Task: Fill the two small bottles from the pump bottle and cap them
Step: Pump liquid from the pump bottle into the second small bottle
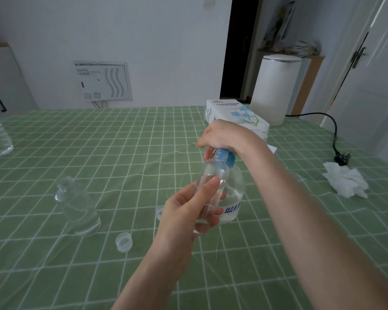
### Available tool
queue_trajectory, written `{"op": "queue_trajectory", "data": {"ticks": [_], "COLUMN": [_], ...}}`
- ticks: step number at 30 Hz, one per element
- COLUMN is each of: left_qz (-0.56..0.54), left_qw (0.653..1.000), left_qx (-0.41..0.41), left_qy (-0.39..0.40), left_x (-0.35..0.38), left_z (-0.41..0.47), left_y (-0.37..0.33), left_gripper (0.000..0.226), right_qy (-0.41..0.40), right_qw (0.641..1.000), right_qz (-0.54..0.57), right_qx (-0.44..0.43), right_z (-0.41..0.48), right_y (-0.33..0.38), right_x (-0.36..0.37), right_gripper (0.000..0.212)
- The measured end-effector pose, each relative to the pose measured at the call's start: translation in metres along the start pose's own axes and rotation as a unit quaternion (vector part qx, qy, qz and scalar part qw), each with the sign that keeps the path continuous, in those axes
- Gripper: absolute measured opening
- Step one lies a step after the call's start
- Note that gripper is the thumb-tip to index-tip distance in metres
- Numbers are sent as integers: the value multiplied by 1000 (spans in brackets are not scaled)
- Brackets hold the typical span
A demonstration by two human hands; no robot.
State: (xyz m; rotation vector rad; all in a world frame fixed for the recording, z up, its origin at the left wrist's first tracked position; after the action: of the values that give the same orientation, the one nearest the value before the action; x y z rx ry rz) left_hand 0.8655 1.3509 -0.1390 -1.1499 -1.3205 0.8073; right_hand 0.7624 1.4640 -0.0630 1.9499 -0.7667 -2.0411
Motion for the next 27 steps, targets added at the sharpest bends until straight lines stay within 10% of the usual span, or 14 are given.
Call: {"op": "queue_trajectory", "data": {"ticks": [27], "left_qz": [-4], "left_qw": [1000], "left_qx": [6], "left_qy": [4], "left_x": [1], "left_z": [-1], "left_y": [-2], "left_gripper": [31], "right_qy": [-17], "right_qw": [1000], "right_qz": [0], "right_qx": [-24], "right_z": [0], "right_y": [5], "right_x": [-7], "right_gripper": [31]}}
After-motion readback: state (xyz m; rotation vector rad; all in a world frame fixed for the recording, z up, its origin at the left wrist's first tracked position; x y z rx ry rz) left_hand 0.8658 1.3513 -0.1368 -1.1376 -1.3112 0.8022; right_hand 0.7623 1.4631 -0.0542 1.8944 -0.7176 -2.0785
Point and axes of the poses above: each hand's wrist, its own z-axis towards the middle knuckle, its own x-axis out of the palm, y = z × x, the point moved 5 cm from there along z, towards the middle knuckle, and after that the axes turned 11 degrees about -y, right-handed, at the moved point
